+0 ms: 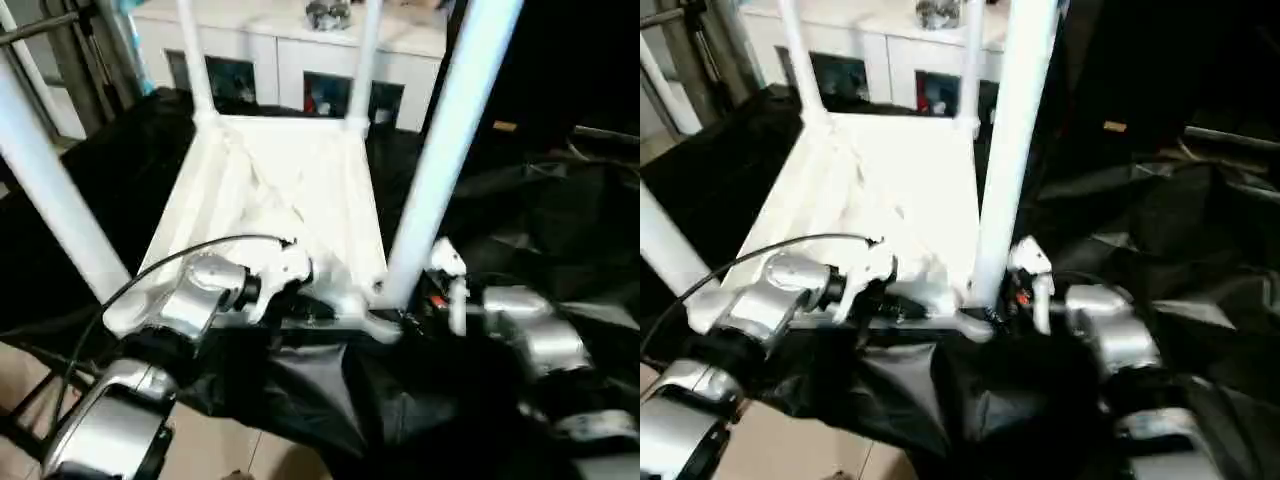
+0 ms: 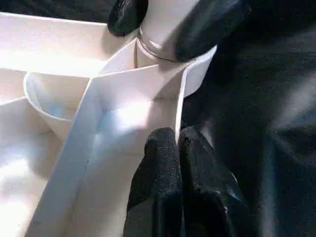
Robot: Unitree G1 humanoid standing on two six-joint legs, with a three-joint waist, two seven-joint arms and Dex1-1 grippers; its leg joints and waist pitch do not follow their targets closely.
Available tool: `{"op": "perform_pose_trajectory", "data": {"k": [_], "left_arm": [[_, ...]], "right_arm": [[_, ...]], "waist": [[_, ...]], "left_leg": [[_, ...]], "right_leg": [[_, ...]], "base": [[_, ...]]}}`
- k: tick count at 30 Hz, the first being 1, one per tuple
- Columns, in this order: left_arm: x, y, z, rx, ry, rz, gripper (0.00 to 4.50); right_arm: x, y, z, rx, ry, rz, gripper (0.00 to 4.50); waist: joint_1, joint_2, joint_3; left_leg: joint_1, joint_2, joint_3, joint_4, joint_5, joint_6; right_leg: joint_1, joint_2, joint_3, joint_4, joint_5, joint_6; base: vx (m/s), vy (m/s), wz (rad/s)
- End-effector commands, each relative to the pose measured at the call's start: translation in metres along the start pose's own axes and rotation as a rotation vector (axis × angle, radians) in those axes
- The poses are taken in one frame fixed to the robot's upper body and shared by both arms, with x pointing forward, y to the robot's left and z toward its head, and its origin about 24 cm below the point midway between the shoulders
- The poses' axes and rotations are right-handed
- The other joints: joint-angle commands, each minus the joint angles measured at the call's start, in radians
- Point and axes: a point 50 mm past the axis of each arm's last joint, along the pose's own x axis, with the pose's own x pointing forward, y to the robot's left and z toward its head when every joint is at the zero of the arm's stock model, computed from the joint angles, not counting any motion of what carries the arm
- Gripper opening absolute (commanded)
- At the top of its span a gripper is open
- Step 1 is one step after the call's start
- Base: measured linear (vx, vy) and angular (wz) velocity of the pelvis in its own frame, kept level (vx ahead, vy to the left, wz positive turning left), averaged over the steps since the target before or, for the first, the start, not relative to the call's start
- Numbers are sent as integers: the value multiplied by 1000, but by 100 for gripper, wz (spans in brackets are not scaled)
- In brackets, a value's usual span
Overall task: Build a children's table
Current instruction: Rotate leg to tighten
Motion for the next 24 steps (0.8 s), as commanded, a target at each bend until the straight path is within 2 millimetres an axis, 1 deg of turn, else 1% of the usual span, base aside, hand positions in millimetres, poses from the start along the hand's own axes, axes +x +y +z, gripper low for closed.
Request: {"op": "perform_pose_trajectory", "data": {"k": [1, 2, 3, 5, 6, 7, 8, 9, 10, 12, 13, 14, 15, 16, 19, 20, 21, 22, 23, 24], "left_arm": [[17, 5, 14, -17, -27, 126, 0], [20, 5, 15, -22, -30, 139, 0], [20, 4, 15, -23, -30, 142, 0], [29, 3, 20, -37, -44, 181, 0], [35, 1, 23, -43, -52, 189, 0], [43, -2, 28, -48, -71, 194, 0], [45, -3, 30, -50, -75, 196, 0], [50, -7, 33, -45, -88, 181, 0], [51, -8, 34, -43, -91, 177, 0], [53, -12, 35, -34, -99, 152, 0], [54, -13, 35, -32, -100, 144, 0], [54, -13, 35, -32, -100, 144, 0], [52, -14, 34, -27, -100, 133, 0], [50, -14, 32, -21, -100, 126, 0], [48, -13, 31, -21, -99, 126, 0], [43, -12, 29, -18, -94, 118, 0], [43, -12, 29, -18, -94, 118, 0], [39, -10, 26, -12, -90, 106, 0], [37, -10, 26, -10, -89, 102, 0], [35, -10, 25, -3, -87, 88, 0]], "right_arm": [[29, 18, -18, 66, 57, 10, 254], [32, 18, -19, 71, 60, -23, 251], [33, 18, -19, 73, 60, -31, 251], [44, 18, -22, 105, 69, -134, 249], [50, 19, -23, 115, 80, -197, 249], [60, 20, -24, 139, 93, -288, 249], [63, 21, -25, 147, 95, -314, 249], [69, 24, -22, 137, 74, -314, 249], [70, 25, -21, 134, 69, -311, 249], [74, 29, -18, 114, 52, -282, 249], [75, 30, -17, 108, 49, -273, 283], [75, 30, -17, 108, 49, -273, 283], [75, 31, -15, 124, 30, -241, 304], [74, 30, -12, 121, 16, -230, 321], [72, 28, -11, 87, 17, -224, 339], [67, 26, -8, 42, -8, -184, 339], [67, 26, -8, 42, -8, -184, 339], [60, 25, -3, 5, -41, -104, 339], [58, 25, -2, -9, -50, -79, 339], [53, 24, -1, -21, -57, -47, 339]], "waist": [[-7, -2, -42], [-11, -1, -41], [-15, -2, -44], [-26, -1, -44], [-28, 0, -43], [-34, 2, -42], [-37, 1, -42], [-40, 2, -43], [-41, 2, -44], [-42, 2, -46], [-42, 2, -48], [-42, 2, -48], [-43, 3, -48], [-42, 3, -49], [-45, 4, -49], [-44, 4, -49], [-44, 3, -50], [-42, 2, -52], [-42, 2, -52], [-43, 2, -54]], "left_leg": [[2, 17, -1, -75, -302, -3], [0, 17, -2, -76, -310, -5], [1, 16, -2, -76, -311, -5], [1, 15, -3, -76, -315, -5], [1, 14, -4, -76, -318, -4], [1, 14, -3, -77, -323, -9], [-1, 13, -4, -77, -325, -12], [-1, 13, -5, -77, -328, -13], [2, 13, -4, -75, -333, -9], [-2, 14, -3, -76, -326, 4], [-5, 14, -2, -75, -308, 12], [-6, 14, -1, -75, -300, 16], [-6, 14, 0, -74, -290, 22], [-6, 14, 1, -73, -286, 28], [-6, 14, 2, -73, -289, 32], [-6, 14, 2, -73, -291, 32], [-6, 14, 2, -72, -293, 36], [-6, 15, 3, -70, -274, 48], [-6, 15, 3, -70, -274, 48], [-9, 15, 4, -68, -250, 57]], "right_leg": [[41, -49, 33, -88, -392, -176], [41, -48, 33, -90, -409, -169], [40, -48, 34, -92, -410, -160], [37, -45, 33, -92, -397, -164], [37, -45, 33, -93, -398, -165], [33, -45, 33, -94, -405, -165], [34, -45, 32, -93, -410, -164], [34, -44, 31, -94, -415, -160], [31, -44, 32, -97, -405, -160], [35, -42, 33, -93, -358, -171], [39, -41, 33, -88, -312, -181], [39, -40, 34, -87, -293, -186], [40, -40, 34, -84, -268, -197], [41, -41, 34, -84, -261, -200], [41, -41, 34, -84, -265, -202], [40, -42, 34, -86, -274, -202], [42, -43, 34, -86, -277, -201], [44, -41, 34, -83, -241, -208], [44, -41, 34, -83, -241, -208], [46, -41, 34, -78, -196, -221]], "base": [[0, 0, 0], [0, 0, 0], [0, 0, 0], [0, 0, 0], [0, 0, 0], [0, 0, 0], [0, 0, 0], [0, 0, 0], [0, 0, 0], [0, 0, 0], [0, 0, 0], [0, 0, 0], [0, 0, 0], [0, 0, 0], [0, 0, 0], [0, 0, 0], [0, 0, 0], [0, 0, 0], [0, 0, 0], [0, 0, 0]]}}
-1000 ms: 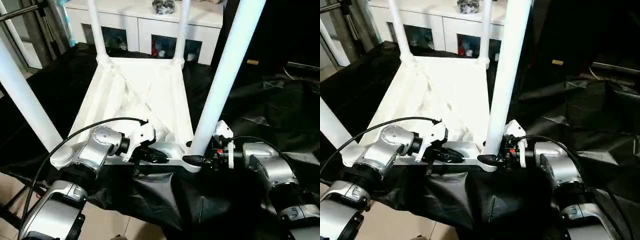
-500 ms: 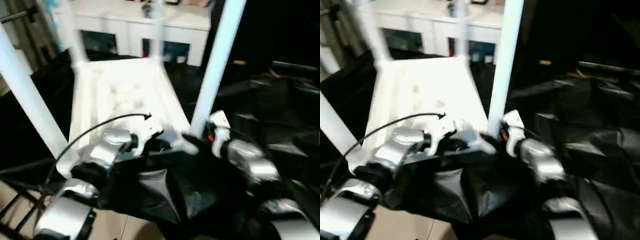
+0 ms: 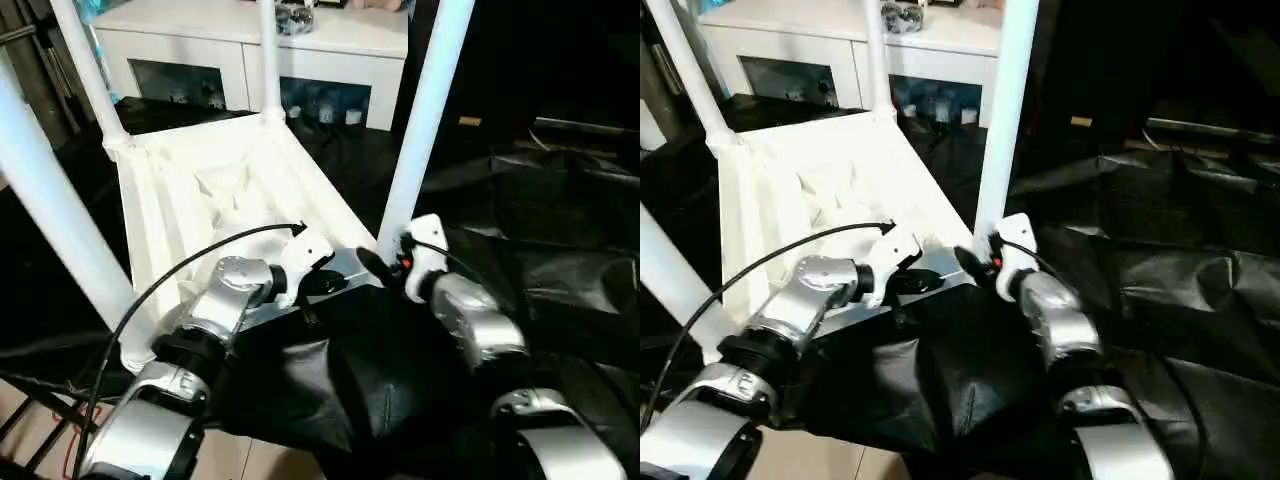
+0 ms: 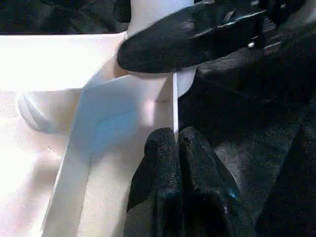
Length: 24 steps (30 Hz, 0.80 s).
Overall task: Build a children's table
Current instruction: Rotate leg to tighten
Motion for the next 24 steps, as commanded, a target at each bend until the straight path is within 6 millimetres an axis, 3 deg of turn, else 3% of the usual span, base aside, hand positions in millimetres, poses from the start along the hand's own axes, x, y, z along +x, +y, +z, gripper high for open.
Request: {"op": "perform_pose_trajectory", "data": {"k": [1, 5, 8, 10, 16, 21, 22, 24], "left_arm": [[12, -13, 14, 55, -58, -95, 0], [-1, -12, 9, 77, -45, -190, 0], [-11, -12, 5, 86, -34, -268, 0], [-17, -11, 2, 89, -19, -309, 0], [-28, -7, -5, 100, 27, -345, 0], [-31, -6, -6, 99, 31, -357, 0], [-31, -6, -6, 99, 31, -361, 0], [-31, -6, -7, 99, 33, -365, 0]], "right_arm": [[12, 39, -8, -11, 29, 283, 339], [-7, 29, -4, -43, 36, 432, 339], [-20, 24, -3, -33, 56, 540, 339], [-27, 22, -4, -20, 78, 593, 339], [-40, 21, -6, -1, 132, 686, 339], [-45, 22, -7, 4, 159, 726, 339], [-46, 22, -7, 5, 165, 730, 314], [-46, 23, -8, 13, 172, 734, 306]], "waist": [[7, -1, -50], [16, 0, -55], [27, -1, -53], [35, 1, -53], [52, 0, -48], [55, -1, -51], [55, -1, -51], [56, 1, -52]], "left_leg": [[-6, 15, 5, -60, -224, 69], [-8, 16, 9, -50, -136, 123], [-6, 20, 12, -49, -138, 135], [-3, 24, 12, -50, -155, 133], [2, 25, 11, -57, -198, 82], [-1, 22, 10, -54, -167, 76], [-1, 22, 11, -54, -162, 78], [-1, 22, 10, -53, -156, 78]], "right_leg": [[51, -41, 35, -69, -154, -236], [58, -37, 31, -52, 3, -289], [56, -37, 30, -48, 12, -305], [53, -39, 30, -48, -11, -309], [51, -41, 33, -57, -116, -270], [53, -42, 33, -53, -83, -269], [52, -42, 33, -52, -78, -272], [53, -42, 32, -52, -70, -273]], "base": [[0, 0, 0], [0, 0, 0], [0, 0, 0], [0, 0, 0], [0, 0, 0], [0, 0, 0], [0, 0, 0], [0, 0, 0]]}}
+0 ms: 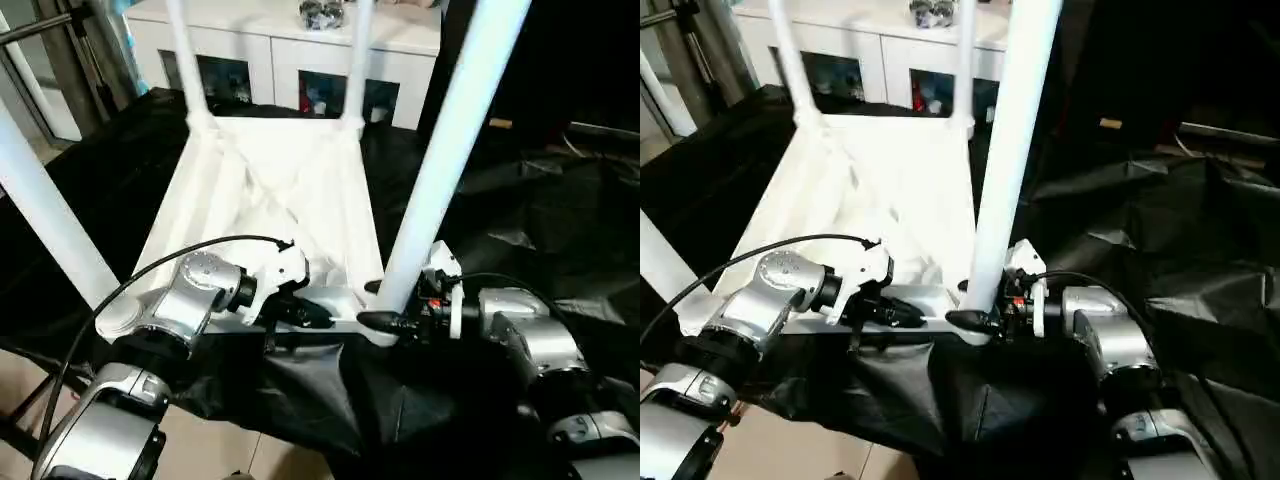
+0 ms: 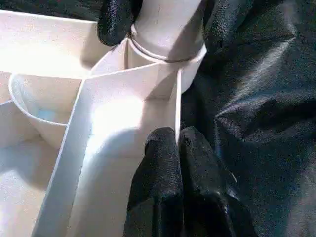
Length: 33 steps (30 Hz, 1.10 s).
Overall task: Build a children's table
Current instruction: Rotate leg to tighten
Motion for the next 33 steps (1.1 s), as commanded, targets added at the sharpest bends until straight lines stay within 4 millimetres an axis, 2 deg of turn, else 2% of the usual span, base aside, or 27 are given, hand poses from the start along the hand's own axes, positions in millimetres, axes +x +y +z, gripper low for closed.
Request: {"op": "perform_pose_trajectory", "data": {"k": [1, 5, 10, 11, 13, 14, 16, 18, 19, 20, 23, 25, 27, 30, 32, 33], "left_arm": [[4, 1, 6, 21, -3, 1, 0], [6, 2, 6, 17, -9, 28, 0], [9, 7, 7, 10, -18, 98, 0], [11, 12, 9, 3, -27, 180, 0], [11, 14, 9, 2, -28, 206, 0], [13, 16, 11, -2, -32, 237, 0], [17, 19, 12, -16, -35, 298, 0], [22, 20, 14, -33, -45, 344, 0], [28, 21, 17, -47, -57, 374, 0], [31, 21, 19, -54, -64, 394, 0], [38, 21, 22, -59, -74, 413, 0], [53, 18, 30, -65, -95, 435, 0], [60, 16, 34, -63, -102, 443, 0], [67, 13, 36, -48, -97, 442, 0], [69, 12, 36, -40, -95, 430, 0], [68, 11, 36, -39, -94, 426, 0]], "right_arm": [[12, 11, -8, 27, 31, 105, 301], [15, 14, -10, 39, 34, 113, 264], [18, 15, -12, 40, 22, 90, 257], [23, 13, -13, 30, -4, 26, 255], [25, 11, -13, 29, -15, -1, 240], [28, 8, -14, 35, -23, -53, 234], [35, 2, -15, 47, -37, -162, 230], [42, -4, -18, 83, -40, -262, 219], [48, -7, -19, 103, -36, -331, 218], [52, -8, -20, 114, -33, -372, 218], [60, -9, -21, 132, -30, -425, 210], [80, -7, -20, 143, -40, -494, 208], [90, -5, -18, 138, -52, -527, 208], [96, -5, -15, 114, -65, -549, 208], [92, -7, -12, 120, -90, -544, 256], [88, -9, -10, 132, -106, -531, 256]], "waist": [[0, -3, -55], [3, -4, -55], [6, -3, -52], [6, -3, -51], [5, -2, -48], [1, -3, -45], [-6, -4, -41], [-15, -3, -40], [-21, -3, -39], [-27, -3, -40], [-37, -4, -41], [-41, -3, -42], [-46, -3, -42], [-49, 0, -43], [-52, 2, -45], [-54, 1, -44]], "left_leg": [[3, 21, 10, -55, -155, 77], [3, 21, 10, -55, -159, 75], [4, 21, 10, -58, -177, 64], [4, 21, 10, -59, -185, 60], [7, 20, 7, -63, -224, 45], [9, 20, 6, -68, -263, 30], [9, 19, 2, -72, -292, 14], [11, 16, -1, -74, -309, 1], [6, 15, -3, -76, -308, -6], [7, 14, -4, -76, -314, -9], [9, 12, -4, -74, -331, 0], [6, 13, -3, -74, -320, 4], [6, 12, -2, -74, -321, 6], [5, 12, -3, -74, -332, 8], [3, 13, -3, -75, -336, 15], [2, 12, -3, -75, -335, 17]], "right_leg": [[57, -42, 34, -52, -66, -275], [58, -42, 34, -52, -77, -269], [56, -42, 35, -58, -117, -255], [55, -43, 35, -59, -128, -250], [55, -45, 34, -67, -198, -234], [51, -47, 36, -76, -283, -210], [48, -49, 36, -83, -358, -185], [44, -48, 35, -88, -406, -169], [47, -49, 34, -89, -429, -155], [46, -47, 34, -93, -442, -144], [40, -46, 34, -98, -447, -141], [41, -44, 35, -95, -417, -147], [41, -42, 34, -95, -405, -150], [40, -42, 34, -95, -393, -153], [42, -40, 34, -92, -361, -160], [43, -39, 34, -92, -352, -162]], "base": [[0, 0, 0], [0, 0, 0], [0, 0, 0], [0, 0, 0], [0, 0, 0], [0, 0, 0], [0, 0, 0], [0, 0, 0], [0, 0, 0], [0, 0, 0], [0, 0, 0], [0, 0, 0], [0, 0, 0], [0, 0, 0], [0, 0, 0], [0, 0, 0]]}}
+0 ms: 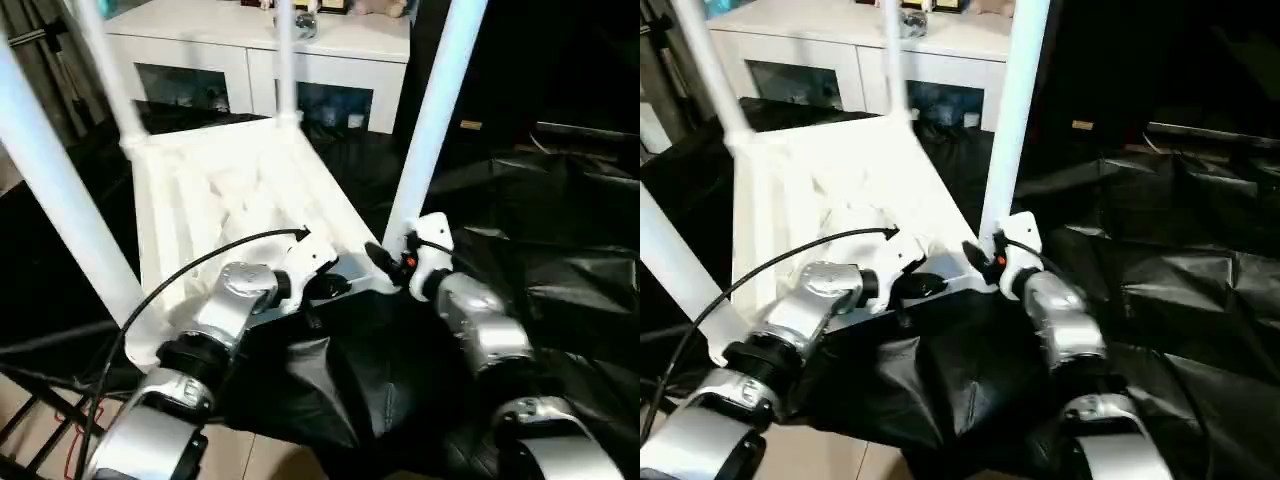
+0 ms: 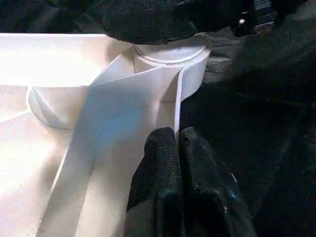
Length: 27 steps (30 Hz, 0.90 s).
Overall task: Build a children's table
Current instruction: Rotate leg to tighten
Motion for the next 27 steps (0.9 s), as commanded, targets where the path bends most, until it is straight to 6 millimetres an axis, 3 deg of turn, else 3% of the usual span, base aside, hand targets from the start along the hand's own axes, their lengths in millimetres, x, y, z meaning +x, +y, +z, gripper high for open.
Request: {"op": "perform_pose_trajectory", "data": {"k": [1, 4, 5, 7, 8, 9, 10, 11, 13, 14, 18, 20, 24, 26, 27], "left_arm": [[19, -16, 21, 39, -61, -18, 0], [17, -13, 19, 48, -58, -18, 0], [17, -13, 19, 48, -58, -18, 0], [15, -11, 19, 57, -58, -21, 0], [14, -9, 18, 61, -57, -24, 0], [13, -9, 18, 62, -57, -25, 0], [13, -9, 18, 62, -57, -25, 0], [12, -8, 18, 65, -56, -27, 0], [12, -7, 17, 67, -55, -30, 0], [10, -6, 16, 68, -53, -33, 0], [8, -7, 13, 75, -52, -45, 0], [7, -8, 12, 87, -57, -59, 0], [6, -11, 14, 122, -101, -75, 0], [5, -12, 16, 99, -130, -79, 44], [5, -13, 19, 85, -153, -90, 44]], "right_arm": [[12, 51, -26, 99, 104, 240, 268], [0, 37, -20, 18, 101, 320, 291], [0, 37, -20, 18, 101, 320, 313], [-15, 21, -16, -78, 101, 352, 313], [-33, -1, -11, -124, 94, 363, 313], [-37, -6, -9, -135, 93, 364, 313], [-37, -6, -9, -135, 93, 364, 313], [-56, -25, -4, -149, 96, 367, 313], [-69, -38, 0, -151, 99, 361, 313], [-87, -57, 8, -159, 97, 331, 313], [-115, -80, 21, -143, 80, 284, 313], [-123, -84, 23, -130, 83, 281, 313], [-135, -77, 22, -82, 112, 356, 313], [-134, -70, 20, -78, 120, 392, 317], [-131, -64, 19, -73, 122, 416, 317]], "waist": [[0, 1, -38], [1, 0, -39], [7, -1, -41], [12, -5, -43], [18, -7, -45], [31, -7, -48], [32, -10, -48], [36, -8, -49], [42, -12, -49], [48, -11, -47], [43, -14, -43], [43, -14, -43], [46, -18, -46], [49, -18, -47], [50, -19, -46]], "left_leg": [[-5, 14, 0, -75, -336, 24], [-6, 15, 0, -74, -329, 33], [-1, 17, 4, -70, -314, 41], [1, 17, 8, -66, -290, 51], [-2, 17, 10, -62, -252, 66], [0, 18, 12, -57, -216, 86], [-9, 15, 13, -54, -179, 104], [-9, 14, 13, -53, -164, 114], [-8, 14, 13, -50, -158, 127], [-11, 14, 14, -50, -166, 137], [-15, 13, 11, -53, -203, 122], [-14, 13, 10, -53, -202, 121], [-21, 15, 9, -49, -157, 141], [-19, 16, 10, -47, -149, 143], [-22, 16, 10, -47, -143, 144]], "right_leg": [[34, -39, 33, -89, -337, -173], [37, -39, 33, -88, -319, -180], [35, -38, 35, -87, -278, -189], [36, -38, 37, -82, -229, -205], [40, -37, 38, -75, -170, -218], [44, -35, 38, -70, -108, -227], [48, -36, 38, -62, -58, -242], [50, -38, 36, -63, -60, -240], [52, -38, 37, -64, -60, -241], [53, -38, 35, -67, -87, -239], [52, -39, 30, -78, -204, -208], [50, -39, 31, -83, -243, -195], [51, -38, 30, -75, -185, -197], [49, -39, 29, -74, -173, -202], [49, -40, 28, -72, -170, -208]], "base": [[0, 0, 0], [0, 0, 0], [0, 0, 0], [0, 0, 0], [0, 0, 0], [0, 0, 0], [0, 0, 0], [0, 0, 0], [0, 0, 0], [0, 0, 0], [0, 0, 0], [0, 0, 0], [0, 0, 0], [0, 0, 0], [0, 0, 0]]}}
